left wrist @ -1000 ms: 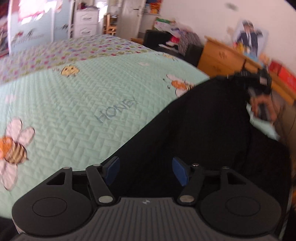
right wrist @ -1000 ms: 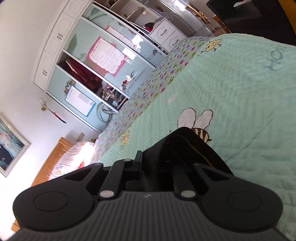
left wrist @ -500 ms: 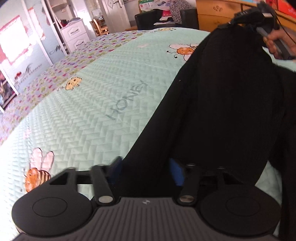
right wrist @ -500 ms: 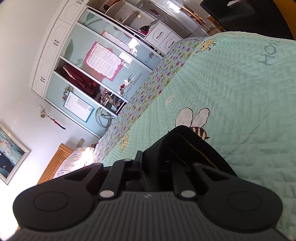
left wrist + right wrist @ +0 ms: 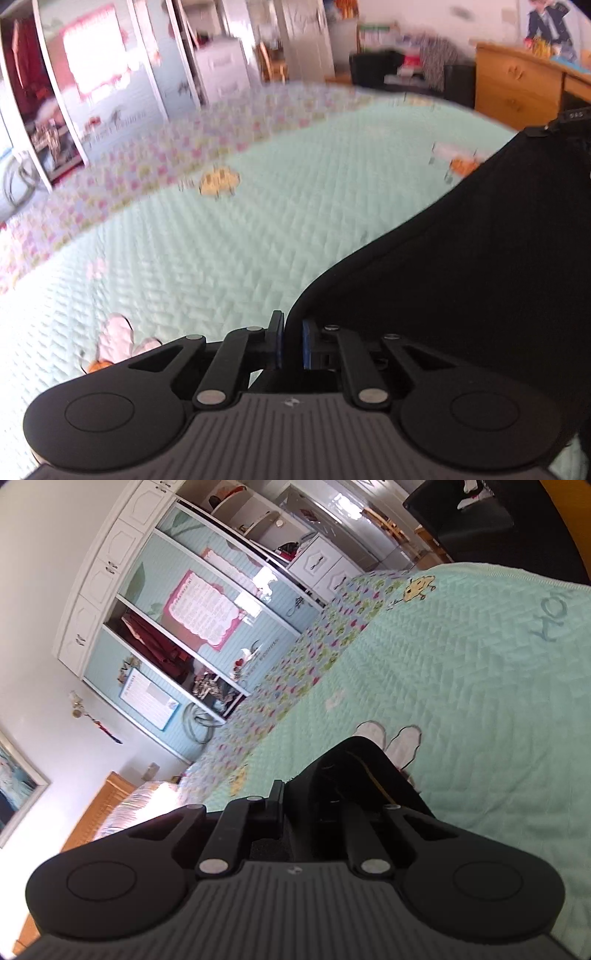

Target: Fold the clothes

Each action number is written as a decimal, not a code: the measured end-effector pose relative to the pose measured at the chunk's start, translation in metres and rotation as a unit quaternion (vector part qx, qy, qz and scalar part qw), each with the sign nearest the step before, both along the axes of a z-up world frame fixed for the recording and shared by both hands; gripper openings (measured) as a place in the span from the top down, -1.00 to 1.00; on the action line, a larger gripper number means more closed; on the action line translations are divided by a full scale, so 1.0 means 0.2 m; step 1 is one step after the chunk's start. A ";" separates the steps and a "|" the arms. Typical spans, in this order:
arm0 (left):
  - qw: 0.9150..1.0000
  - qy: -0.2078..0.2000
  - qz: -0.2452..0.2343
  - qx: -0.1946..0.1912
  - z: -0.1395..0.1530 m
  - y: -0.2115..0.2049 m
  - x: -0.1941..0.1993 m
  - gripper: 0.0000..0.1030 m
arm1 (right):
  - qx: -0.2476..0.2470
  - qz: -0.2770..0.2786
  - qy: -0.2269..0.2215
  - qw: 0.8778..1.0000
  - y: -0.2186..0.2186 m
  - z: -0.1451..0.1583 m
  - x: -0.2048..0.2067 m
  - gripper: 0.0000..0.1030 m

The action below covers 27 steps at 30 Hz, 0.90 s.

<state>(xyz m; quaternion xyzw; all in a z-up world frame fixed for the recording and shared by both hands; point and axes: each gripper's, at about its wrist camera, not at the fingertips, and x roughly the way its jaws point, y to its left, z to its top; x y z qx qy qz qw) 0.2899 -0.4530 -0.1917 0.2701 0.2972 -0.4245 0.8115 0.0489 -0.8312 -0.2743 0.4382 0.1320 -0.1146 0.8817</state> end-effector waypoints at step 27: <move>0.975 -0.148 0.124 0.111 -0.28 -0.36 0.27 0.21 | -0.014 -0.040 0.132 0.990 -0.17 -0.15 0.55 0.60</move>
